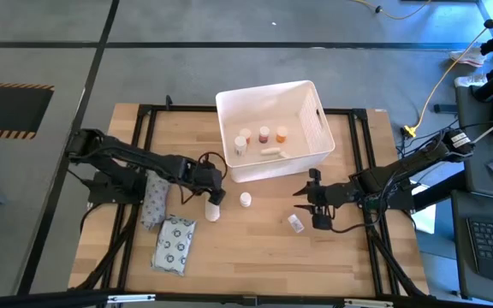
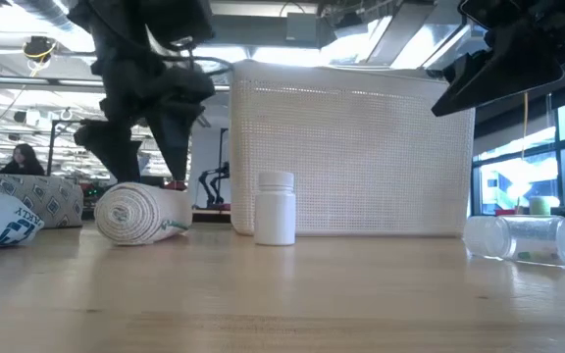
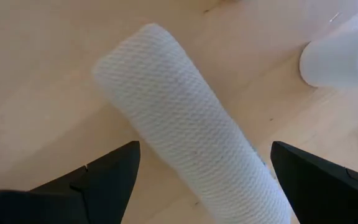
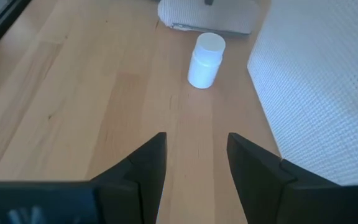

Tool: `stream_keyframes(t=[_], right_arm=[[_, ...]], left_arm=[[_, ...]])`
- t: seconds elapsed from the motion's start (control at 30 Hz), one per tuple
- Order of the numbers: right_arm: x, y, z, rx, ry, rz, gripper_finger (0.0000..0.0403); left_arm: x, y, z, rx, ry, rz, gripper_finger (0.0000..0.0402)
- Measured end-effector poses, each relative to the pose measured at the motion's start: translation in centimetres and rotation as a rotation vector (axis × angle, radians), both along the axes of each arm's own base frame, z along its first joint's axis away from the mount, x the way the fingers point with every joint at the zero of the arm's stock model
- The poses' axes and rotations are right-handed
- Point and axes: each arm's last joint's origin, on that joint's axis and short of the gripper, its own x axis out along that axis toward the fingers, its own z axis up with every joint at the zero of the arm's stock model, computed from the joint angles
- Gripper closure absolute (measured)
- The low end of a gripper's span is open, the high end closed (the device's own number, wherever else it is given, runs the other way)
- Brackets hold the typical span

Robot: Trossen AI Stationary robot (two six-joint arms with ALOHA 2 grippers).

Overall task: Pick & place medical supplies in basket/bin
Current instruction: Put the white bandage into the white bin

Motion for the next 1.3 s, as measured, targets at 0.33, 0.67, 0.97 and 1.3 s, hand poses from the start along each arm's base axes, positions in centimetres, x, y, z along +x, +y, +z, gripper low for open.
stream_keyframes(t=[0.33,0.67,0.97,1.3], right_arm=[[-0.1,0.0,-0.1,-0.010,0.015,0.004,0.0232],[-0.1,0.0,-0.2,-0.011,0.018,0.003,0.0232],[-0.2,-0.1,-0.3,-0.020,0.040,0.003,0.0232],[-0.2,-0.1,-0.3,-0.011,0.042,-0.004,0.0232]], left_arm=[[1.2,-0.4,-3.8,-0.091,0.128,-0.013,0.0050],[1.2,0.4,-4.2,-0.123,0.163,-0.092,0.0118],[1.2,0.5,-3.9,-0.111,0.136,-0.150,0.0253],[-1.1,0.7,0.2,-0.033,0.084,-0.115,0.0303]])
